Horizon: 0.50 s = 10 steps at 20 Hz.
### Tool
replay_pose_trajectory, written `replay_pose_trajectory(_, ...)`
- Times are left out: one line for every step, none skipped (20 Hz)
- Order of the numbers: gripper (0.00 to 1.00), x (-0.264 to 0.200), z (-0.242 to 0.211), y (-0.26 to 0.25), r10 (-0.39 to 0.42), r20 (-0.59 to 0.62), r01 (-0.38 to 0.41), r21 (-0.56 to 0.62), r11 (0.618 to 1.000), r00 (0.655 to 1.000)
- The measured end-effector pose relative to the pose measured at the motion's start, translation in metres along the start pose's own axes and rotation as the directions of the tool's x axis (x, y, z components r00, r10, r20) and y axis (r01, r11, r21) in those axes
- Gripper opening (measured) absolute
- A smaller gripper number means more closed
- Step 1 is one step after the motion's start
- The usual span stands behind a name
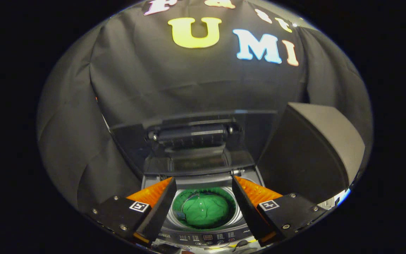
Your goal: Put the clothes into the washing machine and then close the washing machine lid.
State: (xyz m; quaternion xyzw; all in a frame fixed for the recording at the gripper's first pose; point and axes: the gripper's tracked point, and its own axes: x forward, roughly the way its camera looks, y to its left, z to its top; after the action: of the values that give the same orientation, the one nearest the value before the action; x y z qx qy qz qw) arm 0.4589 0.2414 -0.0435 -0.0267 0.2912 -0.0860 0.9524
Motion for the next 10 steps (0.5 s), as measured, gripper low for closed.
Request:
replay_pose_trajectory(0.97,-0.008,0.015,0.003,0.000,0.031,0.000,-0.005,1.000,1.000)
replay_pose_trajectory(0.97,-0.015,0.030,0.006,0.005,0.057,-0.004,-0.012,1.000,0.998)
replay_pose_trajectory(0.97,-0.019,0.043,0.008,0.005,0.078,-0.004,-0.016,1.000,0.997)
replay_pose_trajectory(0.97,-0.020,0.056,0.009,0.007,0.097,-0.005,-0.017,1.000,0.995)
replay_pose_trajectory(0.97,-0.019,0.068,0.008,0.008,0.110,-0.006,-0.016,1.000,0.994)
replay_pose_trajectory(0.97,-0.014,0.077,0.006,0.007,0.115,-0.005,-0.015,1.000,0.993)
replay_pose_trajectory(0.97,-0.007,0.083,0.001,0.001,0.107,0.000,-0.015,1.000,0.994)
replay_pose_trajectory(0.97,0.000,0.087,-0.005,-0.012,0.098,0.013,-0.012,1.000,0.995)
replay_pose_trajectory(0.98,0.009,0.095,-0.013,-0.023,0.098,0.024,-0.012,1.000,0.995)
replay_pose_trajectory(0.98,0.019,0.103,-0.019,-0.026,0.102,0.028,-0.011,1.000,0.994)
